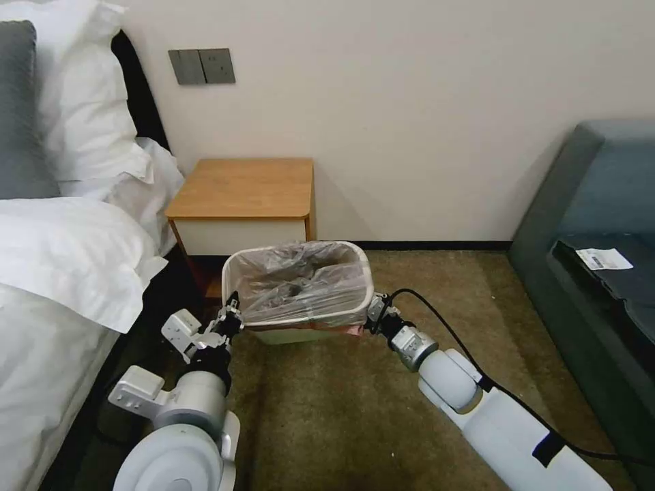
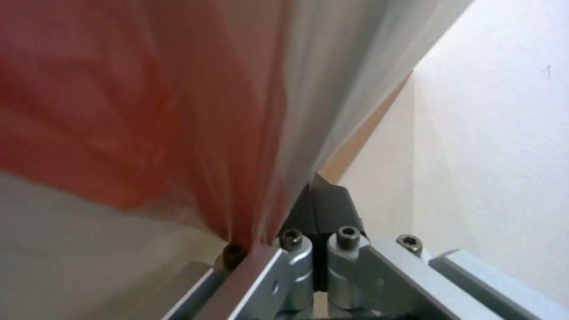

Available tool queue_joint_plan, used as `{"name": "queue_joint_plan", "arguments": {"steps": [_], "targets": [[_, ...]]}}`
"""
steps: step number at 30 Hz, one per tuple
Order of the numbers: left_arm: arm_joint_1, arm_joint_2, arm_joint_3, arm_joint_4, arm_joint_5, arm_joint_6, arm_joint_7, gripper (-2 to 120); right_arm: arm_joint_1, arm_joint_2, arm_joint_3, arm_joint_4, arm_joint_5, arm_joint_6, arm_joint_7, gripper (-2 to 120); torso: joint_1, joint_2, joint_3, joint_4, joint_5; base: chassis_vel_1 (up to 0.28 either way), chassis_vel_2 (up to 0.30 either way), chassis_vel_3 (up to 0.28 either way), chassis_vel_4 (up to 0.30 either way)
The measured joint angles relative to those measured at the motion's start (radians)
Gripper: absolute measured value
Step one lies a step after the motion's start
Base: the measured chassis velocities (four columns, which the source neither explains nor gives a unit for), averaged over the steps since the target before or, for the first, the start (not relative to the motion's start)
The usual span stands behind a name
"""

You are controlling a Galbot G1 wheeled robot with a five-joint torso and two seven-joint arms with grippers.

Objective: Pick up the garbage bag from the table and place it over the trash can.

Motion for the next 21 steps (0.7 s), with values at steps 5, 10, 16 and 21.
{"name": "queue_joint_plan", "arguments": {"steps": [5,10,16,21], "targets": [[-0.007,0.004,-0.006,0.001,0.027,-0.005,0.008,4,-0.013,0.002,0.027,0.029,-0.008,0.004,0.02,0,0.0,0.0,0.0,0.0002,0.0,0.0,0.0,0.0,0.0],[-0.032,0.012,-0.013,0.001,0.055,-0.009,0.015,4,-0.038,-0.003,0.063,0.083,-0.006,0.002,0.036,7,0.0,0.0,0.0,0.0001,0.0001,0.0,0.0,0.0,0.0],[-0.073,0.028,-0.018,0.051,0.09,-0.022,0.028,3,-0.096,-0.022,0.142,0.2,0.031,-0.005,0.041,30,0.0,0.0,0.0,0.0,0.0,0.0,0.0,0.0,0.0],[-0.097,0.029,-0.021,0.099,0.106,-0.026,0.028,3,-0.126,-0.042,0.169,0.274,0.085,-0.022,0.047,50,0.0,0.0,0.0,-0.0001,0.0,0.0,0.0,0.0,0.0]]}}
